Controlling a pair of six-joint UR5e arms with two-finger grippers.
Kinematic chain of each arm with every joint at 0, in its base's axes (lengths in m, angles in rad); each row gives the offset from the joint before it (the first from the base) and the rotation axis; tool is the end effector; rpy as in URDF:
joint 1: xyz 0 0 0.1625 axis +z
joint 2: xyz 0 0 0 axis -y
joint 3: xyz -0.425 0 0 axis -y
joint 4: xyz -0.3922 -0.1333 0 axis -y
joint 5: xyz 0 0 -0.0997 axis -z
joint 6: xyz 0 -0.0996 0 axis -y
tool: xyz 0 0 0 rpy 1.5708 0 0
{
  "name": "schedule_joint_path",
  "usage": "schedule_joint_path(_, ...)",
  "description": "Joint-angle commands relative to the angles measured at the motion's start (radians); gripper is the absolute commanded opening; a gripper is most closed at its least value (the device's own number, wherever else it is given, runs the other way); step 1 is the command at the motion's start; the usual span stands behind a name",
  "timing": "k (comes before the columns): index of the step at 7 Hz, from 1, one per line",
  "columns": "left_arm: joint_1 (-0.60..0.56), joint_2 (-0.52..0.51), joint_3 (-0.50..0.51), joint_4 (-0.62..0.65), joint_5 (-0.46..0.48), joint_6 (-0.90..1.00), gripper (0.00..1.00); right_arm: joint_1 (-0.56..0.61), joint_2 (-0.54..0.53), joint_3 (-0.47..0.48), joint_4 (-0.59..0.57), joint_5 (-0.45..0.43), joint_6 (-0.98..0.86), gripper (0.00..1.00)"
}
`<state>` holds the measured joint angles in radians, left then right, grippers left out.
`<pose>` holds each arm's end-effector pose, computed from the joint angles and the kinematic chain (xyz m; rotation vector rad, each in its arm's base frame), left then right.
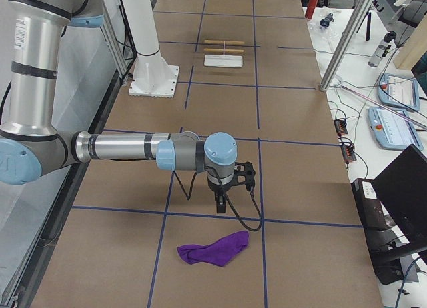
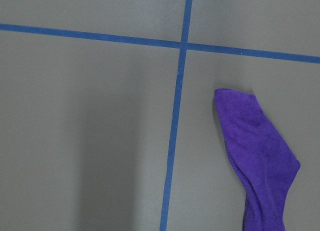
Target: Hang towel on rack
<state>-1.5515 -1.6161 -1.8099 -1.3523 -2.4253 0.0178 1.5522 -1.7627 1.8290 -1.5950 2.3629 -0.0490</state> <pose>-0.0485 -0.5005 0.5357 0.0612 0.8544 0.0630 0.0547 -0.4139 0.6194 0.0519 -0.7915 -0.0807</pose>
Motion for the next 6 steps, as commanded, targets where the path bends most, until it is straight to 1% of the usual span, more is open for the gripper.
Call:
schedule_joint_path(1, 0.022, -0.002, 0.007, -0.004, -0.05, -0.009, 1.0, -0.044, 0.0, 0.026, 0.001, -0.01, 0.018, 1.0)
schedule_joint_path(2, 0.022, 0.001, 0.071, -0.005, -0.057, -0.004, 1.0, -0.046, 0.0, 0.026, 0.001, -0.007, 0.018, 1.0)
schedule_joint_path(3, 0.021, -0.001, 0.104, -0.027, -0.064, 0.002, 1.0, -0.063, 0.0, 0.027, 0.003, -0.004, 0.018, 1.0)
schedule_joint_path(4, 0.021, 0.004, 0.095, -0.036, -0.066, 0.001, 1.0, -0.076, 0.0, 0.027, 0.004, -0.004, 0.018, 1.0)
schedule_joint_path(6, 0.024, -0.001, 0.028, -0.037, -0.066, -0.006, 1.0, -0.077, -0.02, 0.053, 0.018, 0.001, 0.012, 1.0)
